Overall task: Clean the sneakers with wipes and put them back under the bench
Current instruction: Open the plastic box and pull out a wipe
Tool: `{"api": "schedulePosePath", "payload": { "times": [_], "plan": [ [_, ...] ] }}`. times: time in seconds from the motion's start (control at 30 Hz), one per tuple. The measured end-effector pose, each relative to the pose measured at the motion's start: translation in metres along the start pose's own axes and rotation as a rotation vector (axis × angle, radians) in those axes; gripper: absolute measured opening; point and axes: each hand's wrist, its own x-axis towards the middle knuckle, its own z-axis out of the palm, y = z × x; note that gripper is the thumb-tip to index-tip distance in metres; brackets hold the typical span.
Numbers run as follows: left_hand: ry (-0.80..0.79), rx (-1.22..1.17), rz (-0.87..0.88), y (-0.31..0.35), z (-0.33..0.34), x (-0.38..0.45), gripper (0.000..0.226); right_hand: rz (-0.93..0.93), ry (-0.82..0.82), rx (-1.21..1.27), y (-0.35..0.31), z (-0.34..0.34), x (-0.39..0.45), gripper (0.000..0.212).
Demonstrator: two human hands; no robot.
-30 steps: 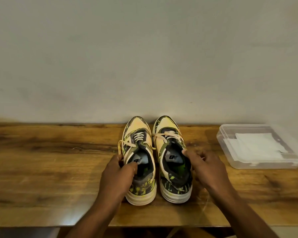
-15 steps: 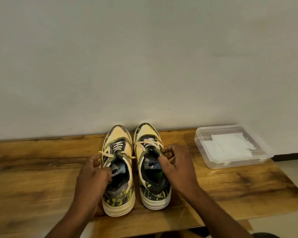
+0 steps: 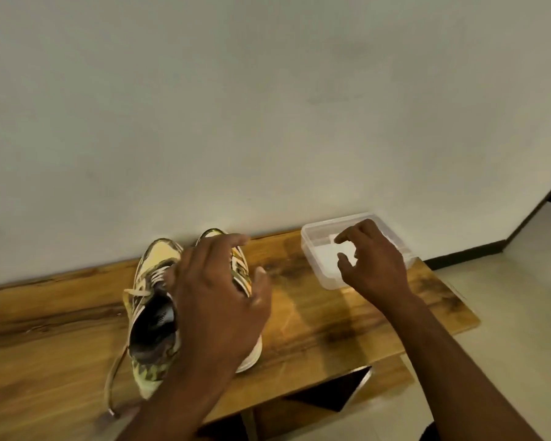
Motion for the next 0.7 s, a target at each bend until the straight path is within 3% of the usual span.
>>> {"api": "schedulePosePath", "payload": {
  "times": [0.2,0.37,0.5,0.7],
  "plan": [
    [-0.292,0.169,0.306,0.059,0.116,-0.003,0.044,0.171,-0.079,-0.09,0.071,-0.025,0.009,0.049],
    [-0.465,0.333,0.387,0.07,0.182,-0.002,0.056,0.245,-0.113,-0.065,0.103,-0.033,0.007,0.06],
    [-0.492,0.431,0.389,0.063,0.204,-0.003,0.062,0.266,-0.09,0.04,0.116,-0.023,0.004,0.059],
    [-0.449,0.499,0.424,0.054,0.215,0.006,0.053,0.291,-0.053,-0.028,0.122,-0.008,0.013,0.063]
  ]
}}
